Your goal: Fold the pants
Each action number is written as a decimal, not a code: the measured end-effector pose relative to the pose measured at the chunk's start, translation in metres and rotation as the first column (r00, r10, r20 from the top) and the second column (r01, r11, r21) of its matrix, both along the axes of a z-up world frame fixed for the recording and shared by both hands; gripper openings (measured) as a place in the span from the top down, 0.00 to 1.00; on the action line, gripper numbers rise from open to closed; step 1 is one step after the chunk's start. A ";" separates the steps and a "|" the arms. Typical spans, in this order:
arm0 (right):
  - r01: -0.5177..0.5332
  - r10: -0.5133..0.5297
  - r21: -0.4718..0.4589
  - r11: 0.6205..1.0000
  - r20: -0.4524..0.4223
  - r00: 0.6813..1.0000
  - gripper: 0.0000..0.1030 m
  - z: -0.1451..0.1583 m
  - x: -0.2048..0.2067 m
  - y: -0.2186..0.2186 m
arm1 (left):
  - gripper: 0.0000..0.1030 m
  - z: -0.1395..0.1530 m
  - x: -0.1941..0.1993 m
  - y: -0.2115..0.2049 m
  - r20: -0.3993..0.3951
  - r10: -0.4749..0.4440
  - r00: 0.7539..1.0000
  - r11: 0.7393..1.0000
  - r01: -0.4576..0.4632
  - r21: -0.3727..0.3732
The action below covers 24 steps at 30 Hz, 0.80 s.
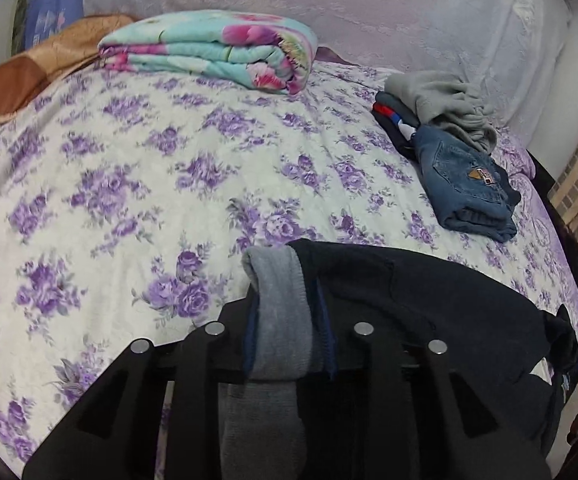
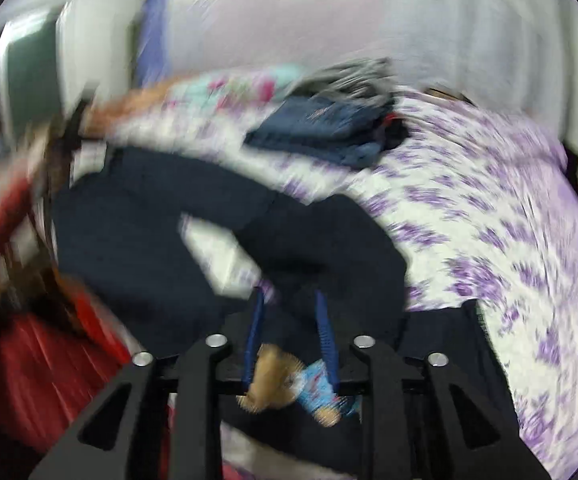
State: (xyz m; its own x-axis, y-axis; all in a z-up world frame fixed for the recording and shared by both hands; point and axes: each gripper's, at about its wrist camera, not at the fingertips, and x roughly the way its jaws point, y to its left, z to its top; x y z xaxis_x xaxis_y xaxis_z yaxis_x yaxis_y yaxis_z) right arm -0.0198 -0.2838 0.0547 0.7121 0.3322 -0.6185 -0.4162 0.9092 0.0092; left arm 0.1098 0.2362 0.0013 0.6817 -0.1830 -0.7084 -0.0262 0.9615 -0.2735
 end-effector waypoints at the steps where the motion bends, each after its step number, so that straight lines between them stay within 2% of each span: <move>1: 0.044 -0.043 0.070 0.997 -0.012 0.999 0.65 0.007 0.009 -0.013 | 0.73 -0.002 -0.001 0.000 -0.001 0.004 1.000 1.000 -0.004 0.003; 2: 0.086 -0.083 0.118 0.989 -0.034 0.996 0.57 0.010 0.017 -0.024 | 0.73 -0.002 -0.002 -0.001 0.003 0.007 1.000 1.000 -0.007 0.010; 3: 0.155 -0.139 0.182 0.971 -0.096 0.986 0.39 0.011 0.031 -0.037 | 0.73 -0.002 -0.004 -0.003 0.012 0.010 1.000 1.000 -0.010 0.021; 4: 0.198 -0.171 0.217 0.956 -0.138 0.976 0.31 0.008 0.037 -0.043 | 0.72 -0.003 -0.005 -0.005 0.018 0.010 1.000 0.999 -0.011 0.032; 5: 0.275 -0.218 0.299 0.914 -0.211 0.953 0.27 0.004 0.049 -0.064 | 0.71 -0.003 -0.006 -0.006 0.023 0.011 1.000 0.999 -0.012 0.043; 6: 0.308 -0.221 0.363 0.880 -0.260 0.940 0.27 0.000 0.059 -0.071 | 0.70 -0.004 -0.007 -0.007 0.026 0.012 1.000 0.999 -0.013 0.050; 8: 0.328 -0.175 0.475 0.817 -0.337 0.925 0.27 -0.003 0.082 -0.081 | 0.69 -0.005 -0.005 -0.006 0.020 0.014 1.000 0.999 -0.015 0.044; 9: 0.324 -0.160 0.491 0.808 -0.348 0.924 0.26 -0.002 0.090 -0.080 | 0.68 -0.006 -0.005 -0.004 0.016 0.018 1.000 0.999 -0.018 0.030; 10: 0.314 -0.145 0.483 0.817 -0.355 0.924 0.24 -0.002 0.098 -0.074 | 0.67 -0.006 -0.005 -0.002 0.016 0.019 1.000 1.000 -0.020 0.021; 12: 0.281 -0.124 0.394 0.875 -0.380 0.917 0.24 -0.010 0.117 -0.050 | 0.65 -0.007 -0.005 0.000 0.016 0.019 1.000 1.000 -0.019 0.005; 13: 0.278 -0.131 0.353 0.893 -0.387 0.913 0.30 -0.016 0.123 -0.040 | 0.65 -0.008 -0.005 0.002 0.016 0.020 1.000 1.000 -0.020 -0.006; 14: 0.230 -0.095 0.313 0.921 -0.392 0.915 0.69 -0.022 0.123 -0.024 | 0.63 -0.009 -0.005 0.003 0.014 0.022 1.000 1.000 -0.022 -0.013; 15: 0.172 -0.045 0.292 0.941 -0.396 0.917 0.93 -0.025 0.123 -0.010 | 0.62 -0.009 -0.005 0.004 0.013 0.024 1.000 1.000 -0.024 -0.018; 17: 0.126 -0.046 0.237 0.963 -0.316 0.948 0.93 -0.012 0.109 0.005 | 0.59 -0.010 -0.005 0.006 0.009 0.027 1.000 0.999 -0.027 -0.027; 19: 0.085 -0.061 0.167 0.982 -0.148 0.987 0.93 0.026 0.088 0.005 | 0.57 -0.011 -0.003 0.008 0.000 0.031 1.000 0.999 -0.031 -0.039; 20: 0.086 -0.073 0.163 0.983 -0.081 0.994 0.93 0.044 0.079 -0.001 | 0.56 -0.011 -0.003 0.008 -0.003 0.032 0.999 0.999 -0.032 -0.043; 22: 0.045 -0.059 0.194 0.980 0.066 0.996 0.93 0.086 0.055 -0.021 | 0.56 -0.012 -0.003 0.009 -0.003 0.033 0.999 0.998 -0.033 -0.052; 23: -0.016 -0.010 0.142 0.990 0.184 0.983 0.93 0.104 0.029 -0.029 | 0.56 -0.012 -0.004 0.009 -0.002 0.033 0.999 0.998 -0.033 -0.052; 24: -0.065 0.055 0.024 0.998 0.275 0.960 0.90 0.108 0.002 -0.030 | 0.56 -0.012 -0.005 0.009 0.002 0.034 0.999 0.998 -0.034 -0.051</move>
